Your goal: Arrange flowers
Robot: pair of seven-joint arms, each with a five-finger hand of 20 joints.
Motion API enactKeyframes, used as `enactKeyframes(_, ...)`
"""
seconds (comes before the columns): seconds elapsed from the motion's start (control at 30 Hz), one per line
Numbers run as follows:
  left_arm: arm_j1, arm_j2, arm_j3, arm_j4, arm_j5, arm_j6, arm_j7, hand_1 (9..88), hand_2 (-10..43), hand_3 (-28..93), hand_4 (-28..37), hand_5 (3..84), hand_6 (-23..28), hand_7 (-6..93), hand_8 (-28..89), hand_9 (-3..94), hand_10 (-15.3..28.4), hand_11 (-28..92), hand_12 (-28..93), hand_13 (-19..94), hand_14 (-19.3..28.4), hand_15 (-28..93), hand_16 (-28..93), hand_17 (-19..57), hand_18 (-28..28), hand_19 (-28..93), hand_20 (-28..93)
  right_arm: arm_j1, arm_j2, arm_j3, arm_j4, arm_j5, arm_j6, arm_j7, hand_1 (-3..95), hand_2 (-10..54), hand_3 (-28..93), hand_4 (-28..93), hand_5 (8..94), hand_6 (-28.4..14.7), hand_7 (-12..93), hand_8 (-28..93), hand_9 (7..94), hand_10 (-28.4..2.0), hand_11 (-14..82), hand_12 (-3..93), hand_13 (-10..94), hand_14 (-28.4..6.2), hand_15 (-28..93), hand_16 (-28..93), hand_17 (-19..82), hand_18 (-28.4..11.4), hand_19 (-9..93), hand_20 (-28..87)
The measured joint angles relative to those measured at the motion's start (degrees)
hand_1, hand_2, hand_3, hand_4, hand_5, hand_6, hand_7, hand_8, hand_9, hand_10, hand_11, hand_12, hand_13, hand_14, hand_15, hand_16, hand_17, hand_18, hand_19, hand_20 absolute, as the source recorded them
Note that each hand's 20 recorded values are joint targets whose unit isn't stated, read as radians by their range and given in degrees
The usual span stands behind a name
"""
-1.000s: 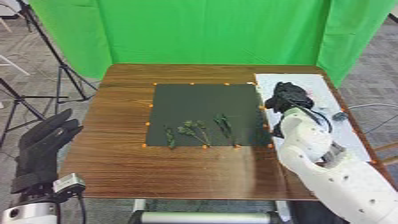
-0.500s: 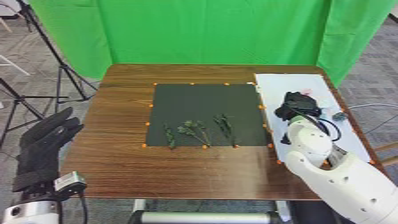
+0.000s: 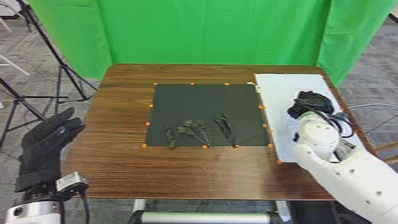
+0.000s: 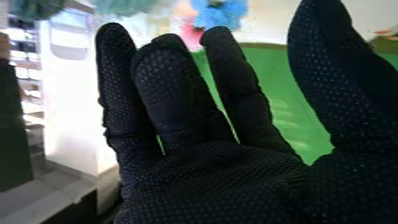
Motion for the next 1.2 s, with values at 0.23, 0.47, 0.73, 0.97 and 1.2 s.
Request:
enactKeyframes(0.23, -0.01, 0.2, 0.05, 0.05, -0.2, 0.01, 0.56, 26.5, 4.3, 84, -16.7, 40.8, 10.1, 18.0, -11, 37.1, 20.0, 38, 8, 25, 27.1, 63, -16, -9.0, 21.8, 58, 2, 0.08, -0.32, 1.08, 1.09, 1.72, -0.5, 0.21, 38.5, -8.8, 81, -23, 52.8, -11.5, 17, -9, 51.5, -23.4, 19.2, 15.5, 66, -13.0, 81, 13, 37, -20.8, 90, -20)
enactKeyframes(0.47, -0.04, 0.44, 0.05, 0.12, -0.28, -0.01, 0.54, 26.5, 4.4, 84, -16.8, 40.8, 10.1, 18.0, -11, 37.1, 20.0, 38, 8, 25, 27.1, 63, -16, -9.0, 21.8, 58, 2, -0.2, -1.04, 1.44, 1.57, 2.26, -1.1, 0.41, 39.7, -8.9, 81, -23, 54.6, -10.4, 18, -10, 54.9, -22.1, 20.5, 15.6, 68, -12.5, 82, 14, 37, -20.1, 91, -20)
enactKeyframes(0.73, -0.34, 0.59, 0.39, 0.23, -0.31, -0.01, 0.56, 26.6, 4.4, 84, -16.8, 40.9, 10.1, 17.9, -11, 37.1, 20.0, 38, 8, 25, 27.1, 63, -16, -9.0, 21.8, 58, 2, -0.39, -2.17, 0.25, 1.89, 2.18, -1.38, 0.47, 43.6, -8.7, 80, -24, 59.0, -8.3, 20, -10, 62.6, -18.9, 23.4, 15.9, 72, -10.2, 81, 15, 39, -19.0, 91, -21)
enactKeyframes(0.97, -0.44, 0.61, 0.4, 0.27, -0.38, -0.02, 0.51, 26.5, 4.4, 84, -16.7, 40.9, 10.1, 18.0, -11, 37.1, 20.0, 38, 8, 25, 27.1, 63, -16, -9.0, 21.8, 58, 2, 0.85, -2.17, -1.8, 2.7, 0.8, 0.46, 1.48, 55.6, -9.5, 74, -28, 70.0, -4.4, 26, 3, 82.5, -9.2, 12.4, 31.3, 79, -6.4, 78, 18, 42, -16.8, 92, -23)
enactKeyframes(1.2, -0.58, 0.59, 0.4, 0.31, -0.35, -0.05, 0.46, 26.5, 4.4, 84, -16.8, 40.9, 10.1, 18.0, -11, 37.1, 19.9, 38, 8, 25, 27.1, 63, -16, -9.0, 21.8, 58, 2, 2.09, -1.58, -4.75, 4.21, -0.92, 4.67, 2.42, 57.8, -9.5, 73, -28, 78.2, -1.7, 26, 6, 91.1, -6.9, 13.7, 33.6, 85, -4.3, 75, 19, 45, -16.1, 93, -23)
